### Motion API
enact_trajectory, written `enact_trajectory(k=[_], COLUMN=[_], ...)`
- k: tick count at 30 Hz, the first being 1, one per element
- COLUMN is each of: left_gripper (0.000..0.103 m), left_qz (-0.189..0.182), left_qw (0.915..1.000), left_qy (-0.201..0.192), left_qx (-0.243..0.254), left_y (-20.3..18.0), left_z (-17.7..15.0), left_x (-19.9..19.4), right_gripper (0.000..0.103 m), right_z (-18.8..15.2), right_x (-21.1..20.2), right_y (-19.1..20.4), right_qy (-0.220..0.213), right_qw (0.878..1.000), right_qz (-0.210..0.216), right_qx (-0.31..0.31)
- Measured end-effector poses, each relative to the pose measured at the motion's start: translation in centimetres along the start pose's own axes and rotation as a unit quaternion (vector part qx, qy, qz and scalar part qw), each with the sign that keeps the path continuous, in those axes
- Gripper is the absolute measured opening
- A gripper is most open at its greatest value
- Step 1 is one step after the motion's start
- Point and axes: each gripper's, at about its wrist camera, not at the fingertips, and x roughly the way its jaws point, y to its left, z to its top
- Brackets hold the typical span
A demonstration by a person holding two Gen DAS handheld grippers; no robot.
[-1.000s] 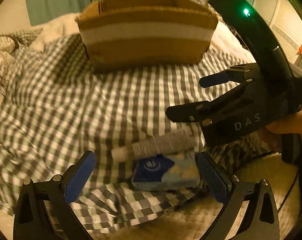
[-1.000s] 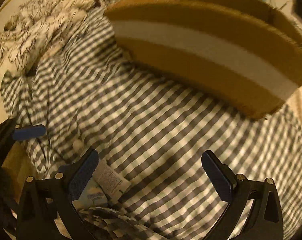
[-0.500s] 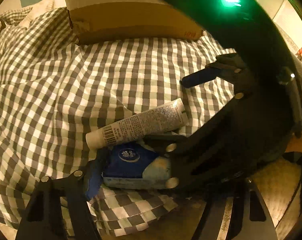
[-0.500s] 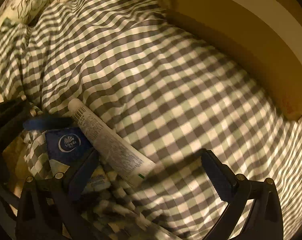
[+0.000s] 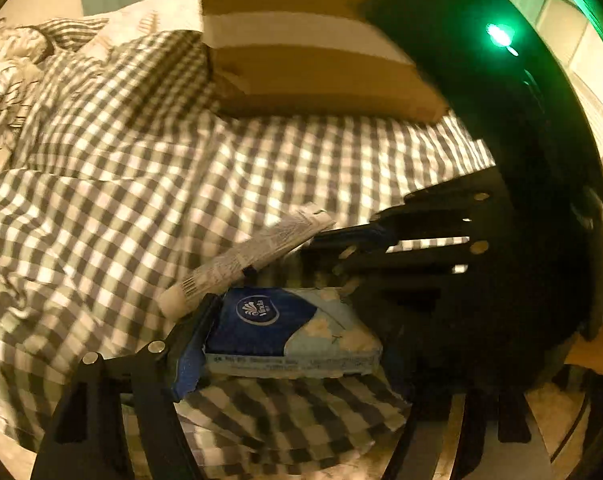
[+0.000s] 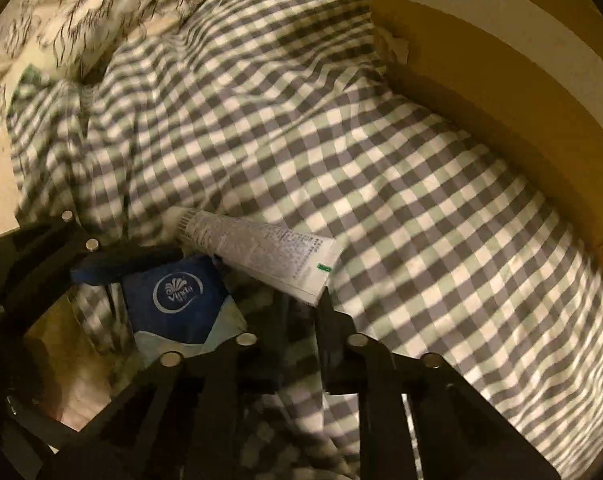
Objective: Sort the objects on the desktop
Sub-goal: 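Grasp the blue tissue pack with the left gripper while the right gripper grasps the white tube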
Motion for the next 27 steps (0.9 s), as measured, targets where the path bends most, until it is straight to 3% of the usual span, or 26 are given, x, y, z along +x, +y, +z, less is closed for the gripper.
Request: enact_trajectory(k=[4, 8, 11, 15, 16, 18, 22, 25, 27], left_gripper=[0.074, 0.074, 0.074, 0.074, 0.074, 0.074, 0.074, 0.074, 0.074], left_qz=[0.018, 0.051, 0.084, 0.116, 0.122, 0.130, 0.135, 0.131, 0.130], left_qw=[0.9996, 0.9967, 0.9910, 0.9798, 0.9762, 0.9703, 0.9586, 0.9542, 0.9522], left_qy=[-0.023, -0.061, -0.100, -0.155, -0.170, -0.193, -0.235, -0.252, -0.259], left_qx=[-0.007, -0.017, -0.030, -0.051, -0.056, -0.067, -0.088, -0.094, -0.096], left_y=[1.0, 2.7, 3.9, 6.2, 6.7, 7.7, 9.6, 10.5, 10.5], left_z=[0.9, 2.3, 4.3, 6.8, 7.6, 8.6, 9.9, 10.9, 11.2], left_x=[-1.1, -2.9, -5.1, -8.5, -9.6, -11.5, -15.1, -16.5, -17.3], right_gripper=[0.002, 0.002, 0.005, 0.045, 0.052, 0.054, 0.054, 0.054, 0.054], right_z=[0.4, 0.2, -0.2, 0.3, 0.6, 0.9, 0.9, 1.0, 1.1], right_x=[-1.8, -2.7, -1.8, -0.9, -0.3, 0.1, -0.5, -0.8, 0.2], right_y=[-2.0, -3.8, -3.8, -2.9, -2.6, -2.1, -0.9, 2.3, 4.7], right_qy=[-0.045, -0.060, -0.048, -0.036, -0.033, -0.024, -0.026, -0.024, -0.004], right_qw=[0.997, 0.993, 0.991, 0.990, 0.990, 0.988, 0.992, 0.996, 0.998], right_qz=[-0.017, 0.011, 0.039, 0.060, 0.070, 0.085, 0.067, 0.080, 0.055], right_qx=[0.055, 0.100, 0.117, 0.120, 0.122, 0.123, 0.101, 0.023, -0.027])
